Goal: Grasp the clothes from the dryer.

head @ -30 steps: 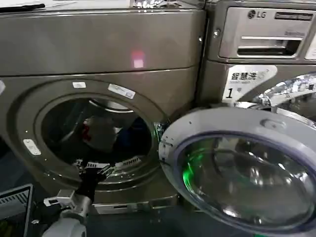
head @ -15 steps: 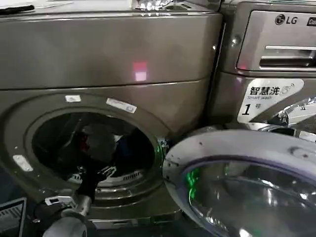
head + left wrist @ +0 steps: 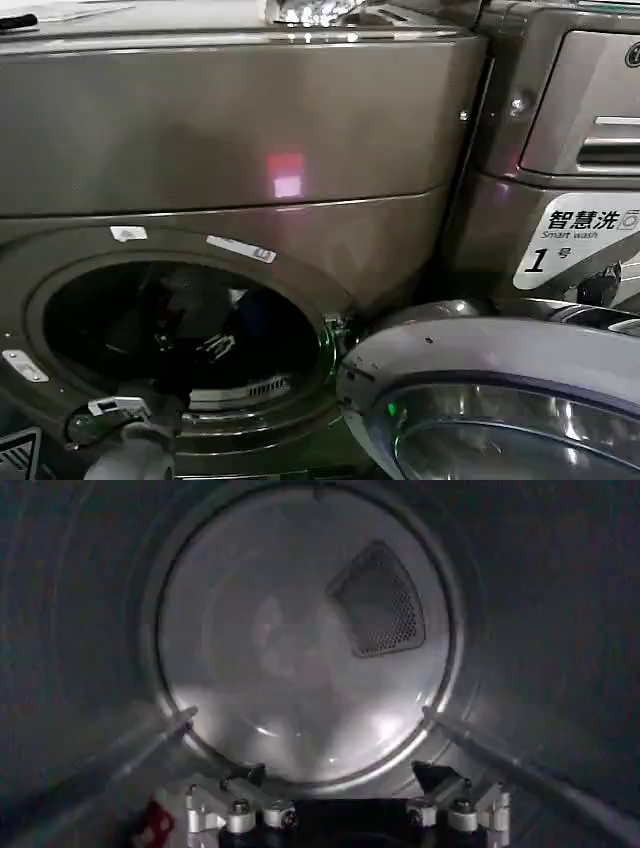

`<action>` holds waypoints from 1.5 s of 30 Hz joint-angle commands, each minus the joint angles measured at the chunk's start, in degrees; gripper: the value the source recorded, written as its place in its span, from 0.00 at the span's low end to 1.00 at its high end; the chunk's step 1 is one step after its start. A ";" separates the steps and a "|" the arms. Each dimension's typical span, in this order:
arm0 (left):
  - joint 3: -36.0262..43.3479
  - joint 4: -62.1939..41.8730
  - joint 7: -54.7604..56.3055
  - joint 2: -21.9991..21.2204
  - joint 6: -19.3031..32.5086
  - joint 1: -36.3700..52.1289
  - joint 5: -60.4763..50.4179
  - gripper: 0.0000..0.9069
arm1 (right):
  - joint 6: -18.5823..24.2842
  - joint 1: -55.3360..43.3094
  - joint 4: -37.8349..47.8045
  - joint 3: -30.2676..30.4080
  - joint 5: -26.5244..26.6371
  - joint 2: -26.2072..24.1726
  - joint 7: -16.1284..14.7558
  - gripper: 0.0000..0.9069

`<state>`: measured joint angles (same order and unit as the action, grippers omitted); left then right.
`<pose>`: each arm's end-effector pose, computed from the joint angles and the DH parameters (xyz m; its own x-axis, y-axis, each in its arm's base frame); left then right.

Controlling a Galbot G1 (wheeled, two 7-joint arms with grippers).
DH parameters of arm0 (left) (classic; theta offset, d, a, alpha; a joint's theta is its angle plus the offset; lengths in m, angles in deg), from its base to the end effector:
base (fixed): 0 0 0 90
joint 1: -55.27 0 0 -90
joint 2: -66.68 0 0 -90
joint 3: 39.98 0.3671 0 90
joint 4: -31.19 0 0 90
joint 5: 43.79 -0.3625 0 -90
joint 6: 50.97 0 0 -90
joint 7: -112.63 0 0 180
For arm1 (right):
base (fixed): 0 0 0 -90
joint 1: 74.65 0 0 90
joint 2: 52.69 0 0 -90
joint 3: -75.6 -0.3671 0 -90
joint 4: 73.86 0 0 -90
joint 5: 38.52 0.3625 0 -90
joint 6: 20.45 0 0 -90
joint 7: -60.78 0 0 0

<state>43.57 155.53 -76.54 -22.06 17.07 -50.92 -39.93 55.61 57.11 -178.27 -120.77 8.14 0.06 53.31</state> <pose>0.2405 0.0372 -0.2383 -0.9950 0.0799 0.0603 0.0788 0.9967 -0.0215 -0.0848 -0.4357 0.0536 -0.4770 0.6797 -0.5572 0.8559 0.5033 -0.1188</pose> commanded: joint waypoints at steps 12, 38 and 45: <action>2.81 -24.81 2.11 5.29 2.72 28.17 6.29 1.00 | -4.49 2.56 -2.35 -2.64 -2.23 -0.02 -0.90 1.00; 7.00 -82.82 0.90 5.14 14.75 64.44 -2.04 1.00 | -3.45 1.52 -0.98 -2.80 -2.07 -0.44 -2.14 1.00; 15.95 -89.14 -9.70 8.93 12.22 69.84 -2.01 1.00 | -3.09 0.99 -0.65 -2.26 -2.09 -0.54 -2.50 1.00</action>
<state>51.77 76.31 -77.30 -15.98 30.06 12.24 -40.45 52.49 58.27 -178.97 -123.26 6.08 -0.47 50.88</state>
